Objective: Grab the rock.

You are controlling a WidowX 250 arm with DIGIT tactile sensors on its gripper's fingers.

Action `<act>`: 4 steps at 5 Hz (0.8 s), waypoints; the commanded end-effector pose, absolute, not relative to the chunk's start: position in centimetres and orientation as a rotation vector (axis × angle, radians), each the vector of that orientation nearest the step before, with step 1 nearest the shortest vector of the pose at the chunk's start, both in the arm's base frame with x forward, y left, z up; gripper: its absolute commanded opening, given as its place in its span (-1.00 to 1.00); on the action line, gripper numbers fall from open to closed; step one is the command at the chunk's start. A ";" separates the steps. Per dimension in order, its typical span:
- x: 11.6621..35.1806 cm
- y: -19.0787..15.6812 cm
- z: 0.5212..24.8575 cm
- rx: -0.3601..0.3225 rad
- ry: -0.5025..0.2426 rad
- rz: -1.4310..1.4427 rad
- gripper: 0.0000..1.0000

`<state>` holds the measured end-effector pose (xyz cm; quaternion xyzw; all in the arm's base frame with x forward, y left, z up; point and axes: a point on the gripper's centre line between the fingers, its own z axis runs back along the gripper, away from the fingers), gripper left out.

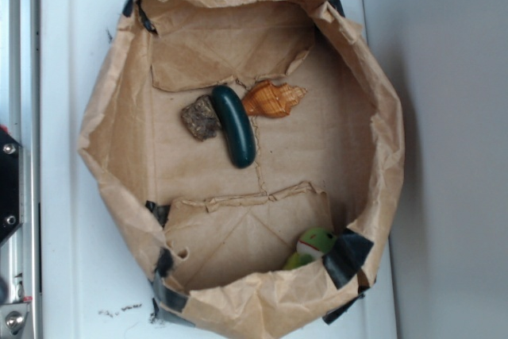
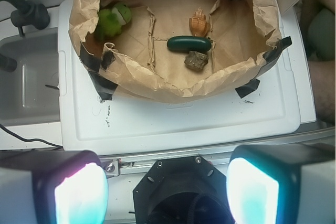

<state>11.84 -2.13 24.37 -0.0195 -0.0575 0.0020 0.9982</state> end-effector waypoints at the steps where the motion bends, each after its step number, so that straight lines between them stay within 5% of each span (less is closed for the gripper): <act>1: 11.8 -2.1 24.4 -0.039 -0.115 0.004 1.00; 4: 23.6 1.9 20.7 -0.100 -0.032 -0.021 1.00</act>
